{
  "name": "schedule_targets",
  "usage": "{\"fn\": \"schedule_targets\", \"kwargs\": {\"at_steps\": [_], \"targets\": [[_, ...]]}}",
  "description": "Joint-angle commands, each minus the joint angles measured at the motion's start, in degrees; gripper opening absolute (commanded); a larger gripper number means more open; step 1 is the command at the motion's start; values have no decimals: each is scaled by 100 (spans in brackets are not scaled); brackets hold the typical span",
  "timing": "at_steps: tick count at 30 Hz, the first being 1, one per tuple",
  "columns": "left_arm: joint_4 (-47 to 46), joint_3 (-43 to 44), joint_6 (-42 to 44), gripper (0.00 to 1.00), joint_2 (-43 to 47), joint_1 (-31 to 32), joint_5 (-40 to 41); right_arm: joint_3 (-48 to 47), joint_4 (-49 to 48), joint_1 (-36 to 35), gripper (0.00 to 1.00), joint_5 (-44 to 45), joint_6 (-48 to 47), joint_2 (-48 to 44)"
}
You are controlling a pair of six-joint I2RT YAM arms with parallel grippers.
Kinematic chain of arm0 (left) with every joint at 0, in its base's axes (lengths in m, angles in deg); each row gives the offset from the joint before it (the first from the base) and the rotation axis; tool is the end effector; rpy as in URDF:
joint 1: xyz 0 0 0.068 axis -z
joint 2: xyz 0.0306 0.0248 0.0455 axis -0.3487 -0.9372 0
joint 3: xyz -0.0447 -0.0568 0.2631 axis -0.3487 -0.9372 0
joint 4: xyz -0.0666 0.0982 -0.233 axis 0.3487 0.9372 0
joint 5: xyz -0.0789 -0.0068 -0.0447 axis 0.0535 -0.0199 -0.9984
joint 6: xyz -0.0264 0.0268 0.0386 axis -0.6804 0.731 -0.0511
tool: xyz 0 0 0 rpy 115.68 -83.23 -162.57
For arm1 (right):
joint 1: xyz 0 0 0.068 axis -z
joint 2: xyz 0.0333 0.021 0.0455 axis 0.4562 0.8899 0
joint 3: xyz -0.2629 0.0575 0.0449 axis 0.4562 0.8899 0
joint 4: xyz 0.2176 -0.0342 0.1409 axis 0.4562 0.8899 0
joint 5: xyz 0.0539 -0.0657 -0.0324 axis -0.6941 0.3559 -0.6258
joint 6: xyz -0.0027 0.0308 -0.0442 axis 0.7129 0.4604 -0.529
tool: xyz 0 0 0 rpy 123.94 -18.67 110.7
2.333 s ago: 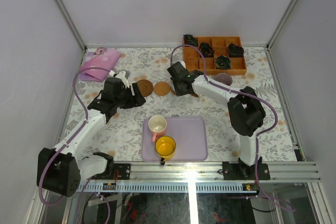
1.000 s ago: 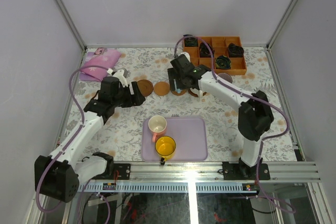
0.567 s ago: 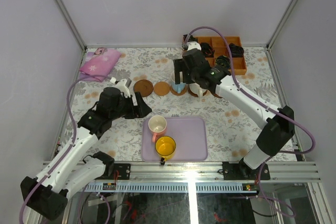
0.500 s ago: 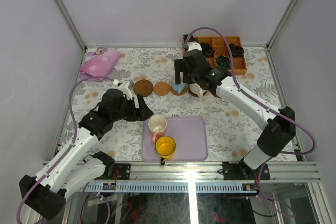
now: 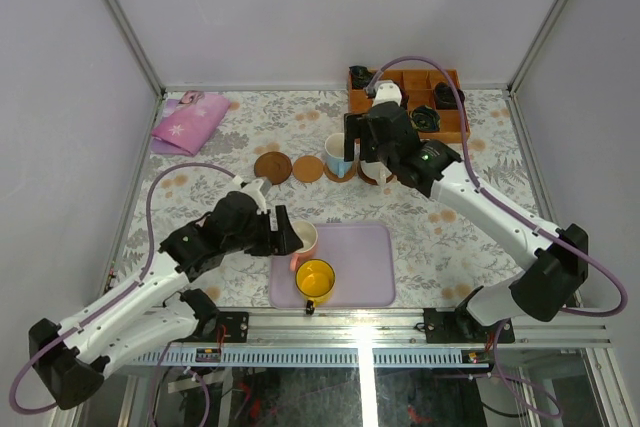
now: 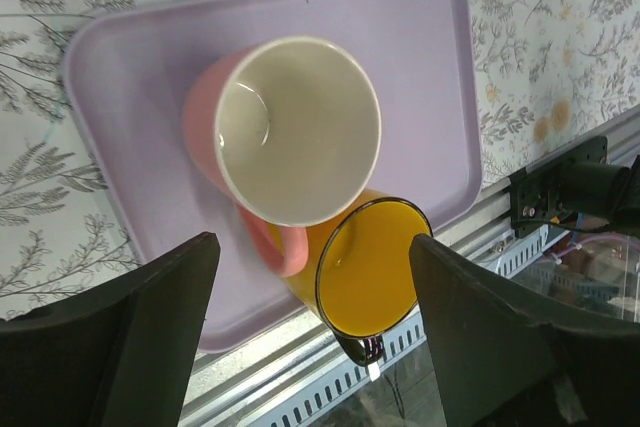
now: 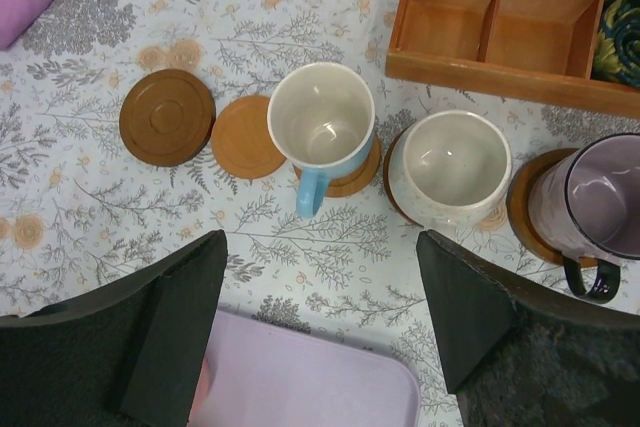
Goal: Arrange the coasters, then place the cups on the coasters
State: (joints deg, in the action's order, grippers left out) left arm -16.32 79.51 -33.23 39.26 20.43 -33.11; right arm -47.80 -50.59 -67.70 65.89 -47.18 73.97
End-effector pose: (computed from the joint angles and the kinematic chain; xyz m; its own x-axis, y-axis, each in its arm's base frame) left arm 0.1252 -0.1135 0.2580 -0.8350 -0.0845 -0.5438 0.2549 0.8163 -0.5183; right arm 0.2638 0.2109 0.3615 -0.4701 0.0749 -0.8794 -0.2385 0.9485 0.2083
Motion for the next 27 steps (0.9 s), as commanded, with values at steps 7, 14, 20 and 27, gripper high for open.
{"fn": "schedule_targets", "kwargs": {"at_steps": [7, 14, 20, 27], "targets": [[-169, 19, -487, 74, -510, 809, 914, 75, -418, 35, 84, 255, -226, -273], [-191, -122, -742, 70, -802, 1124, 1369, 112, -427, 31, 85, 284, -384, -299], [-313, -368, -993, 59, -795, 1247, 1556, 172, -398, 32, 85, 253, -384, -317], [-412, -508, -1044, 52, -986, 1362, 1490, 291, -389, 32, 85, 221, -347, -343]]}}
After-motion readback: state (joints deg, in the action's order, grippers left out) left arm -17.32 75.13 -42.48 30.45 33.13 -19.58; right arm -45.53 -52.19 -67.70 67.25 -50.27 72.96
